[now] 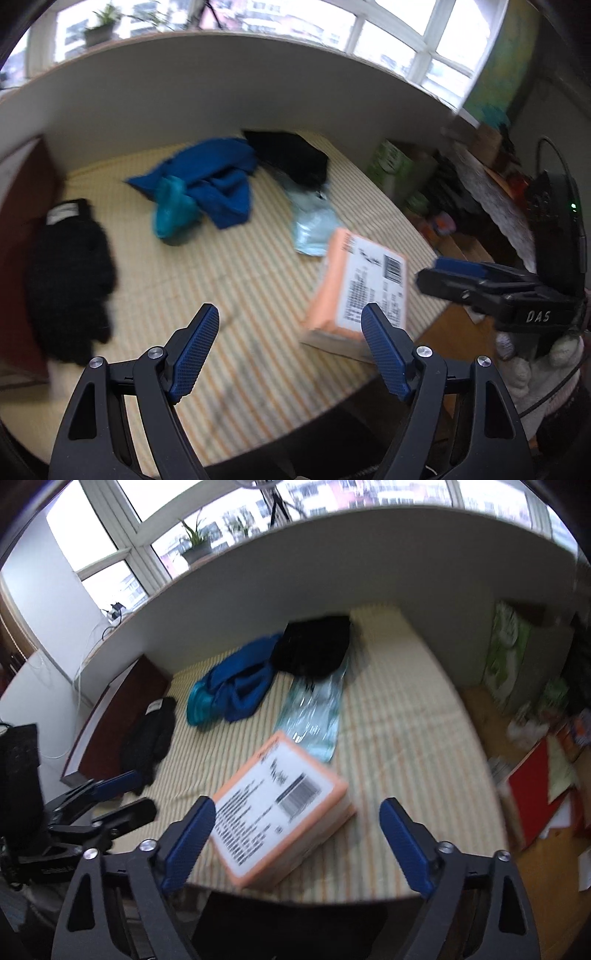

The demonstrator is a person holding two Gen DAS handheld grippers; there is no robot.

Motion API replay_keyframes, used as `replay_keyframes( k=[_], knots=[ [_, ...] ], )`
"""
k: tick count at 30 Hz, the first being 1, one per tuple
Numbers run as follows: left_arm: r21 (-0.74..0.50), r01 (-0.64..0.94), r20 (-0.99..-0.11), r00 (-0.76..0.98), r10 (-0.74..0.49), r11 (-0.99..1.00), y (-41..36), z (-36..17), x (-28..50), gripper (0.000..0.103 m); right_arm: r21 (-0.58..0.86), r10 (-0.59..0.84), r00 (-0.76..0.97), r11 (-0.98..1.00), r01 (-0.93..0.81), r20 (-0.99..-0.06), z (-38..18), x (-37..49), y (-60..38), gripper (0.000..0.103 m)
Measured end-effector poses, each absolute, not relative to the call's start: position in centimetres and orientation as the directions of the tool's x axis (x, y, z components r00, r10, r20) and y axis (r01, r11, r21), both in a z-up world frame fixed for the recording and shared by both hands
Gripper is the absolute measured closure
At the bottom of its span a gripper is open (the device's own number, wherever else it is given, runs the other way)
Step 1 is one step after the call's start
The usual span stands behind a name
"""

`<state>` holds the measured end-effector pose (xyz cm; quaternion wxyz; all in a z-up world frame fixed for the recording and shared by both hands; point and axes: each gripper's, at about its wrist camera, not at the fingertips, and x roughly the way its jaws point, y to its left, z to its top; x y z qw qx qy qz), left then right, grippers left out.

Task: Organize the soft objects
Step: 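Reach to the orange-edged package and close both grippers on it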

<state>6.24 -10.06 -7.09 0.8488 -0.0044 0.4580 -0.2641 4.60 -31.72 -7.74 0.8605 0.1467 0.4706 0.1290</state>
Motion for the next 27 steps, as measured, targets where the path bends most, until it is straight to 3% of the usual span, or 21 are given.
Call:
replay_keyframes(
  k=[3, 5, 16, 20, 22, 27],
  knots=[
    [-0.267, 0.481, -0.800, 0.373, -0.471, 0.835, -11.2, -8.0, 6.8, 0.028, 0.396, 0.382, 0.487, 0.915, -0.077, -0.786, -8.5, 4.9, -31.4, 0.025],
    [-0.276, 0.496, -0.814, 0.336, -0.475, 0.823, -11.8, -8.6, 7.1, 0.032, 0.405, 0.388, 0.474, 0.912, -0.070, -0.791, -8.8, 5.0, -31.4, 0.034],
    [-0.305, 0.550, -0.834, 0.239, -0.497, 0.777, -13.9, -10.0, 8.3, 0.035, 0.466, 0.440, 0.409, 0.884, -0.040, -0.799, -9.9, 6.0, -32.0, 0.037],
    [-0.339, 0.550, -0.826, 0.213, -0.521, 0.763, -14.0, -10.4, 8.6, 0.039, 0.484, 0.457, 0.382, 0.875, -0.027, -0.804, -10.7, 6.6, -32.1, 0.048],
    [-0.364, 0.549, -0.821, 0.194, -0.538, 0.753, -13.8, -10.4, 8.7, 0.044, 0.509, 0.478, 0.363, 0.861, -0.014, -0.800, -11.3, 6.9, -32.3, 0.049],
    [-0.409, 0.552, -0.810, 0.146, -0.568, 0.726, -13.5, -10.7, 9.0, 0.046, 0.553, 0.514, 0.352, 0.833, 0.009, -0.782, -11.8, 7.2, -33.0, 0.049]
  ],
)
